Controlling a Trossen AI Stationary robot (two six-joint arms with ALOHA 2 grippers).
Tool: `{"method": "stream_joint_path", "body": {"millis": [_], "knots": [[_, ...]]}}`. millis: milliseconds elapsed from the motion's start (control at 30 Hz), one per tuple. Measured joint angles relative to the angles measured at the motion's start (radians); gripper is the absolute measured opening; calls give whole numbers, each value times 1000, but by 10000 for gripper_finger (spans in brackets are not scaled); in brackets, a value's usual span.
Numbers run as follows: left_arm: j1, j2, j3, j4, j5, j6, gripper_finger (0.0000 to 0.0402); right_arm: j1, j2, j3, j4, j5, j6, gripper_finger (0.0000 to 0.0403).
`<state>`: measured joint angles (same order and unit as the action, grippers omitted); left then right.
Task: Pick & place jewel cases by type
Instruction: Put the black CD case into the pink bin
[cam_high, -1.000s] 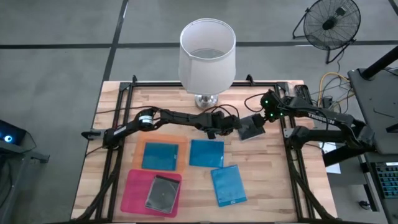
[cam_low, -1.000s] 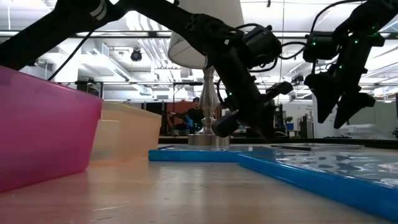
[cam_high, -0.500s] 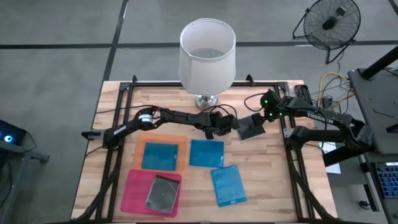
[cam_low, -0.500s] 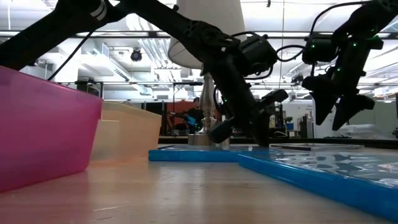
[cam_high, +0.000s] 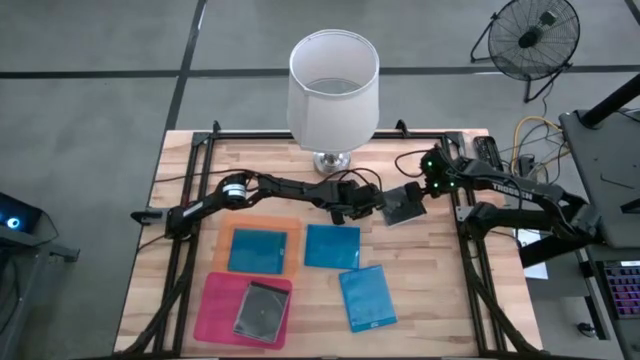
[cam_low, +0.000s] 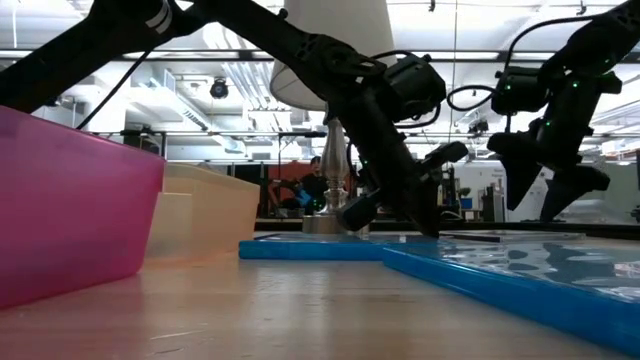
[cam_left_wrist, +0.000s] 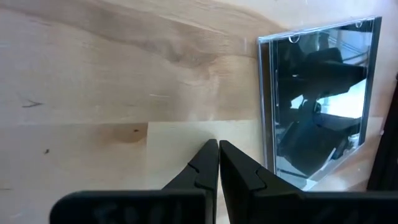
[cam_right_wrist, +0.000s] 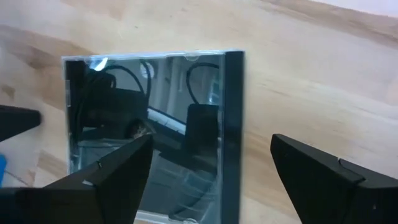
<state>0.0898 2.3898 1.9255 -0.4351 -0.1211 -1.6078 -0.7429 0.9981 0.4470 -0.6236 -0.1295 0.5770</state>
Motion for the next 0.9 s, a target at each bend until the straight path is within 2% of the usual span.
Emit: {"method": "stream_joint_path", "body": {"millis": [300, 500, 900], "knots": [[0, 0, 0, 1, 17, 17, 0, 0, 0, -71, 107, -32, 48, 349], [-3, 2, 0, 17, 33, 16, 0, 0, -5, -132, 196, -32, 78, 347], [-13, 12, 0, 18, 22, -7, 0, 0, -4, -133, 198, -111, 124, 349]]}}
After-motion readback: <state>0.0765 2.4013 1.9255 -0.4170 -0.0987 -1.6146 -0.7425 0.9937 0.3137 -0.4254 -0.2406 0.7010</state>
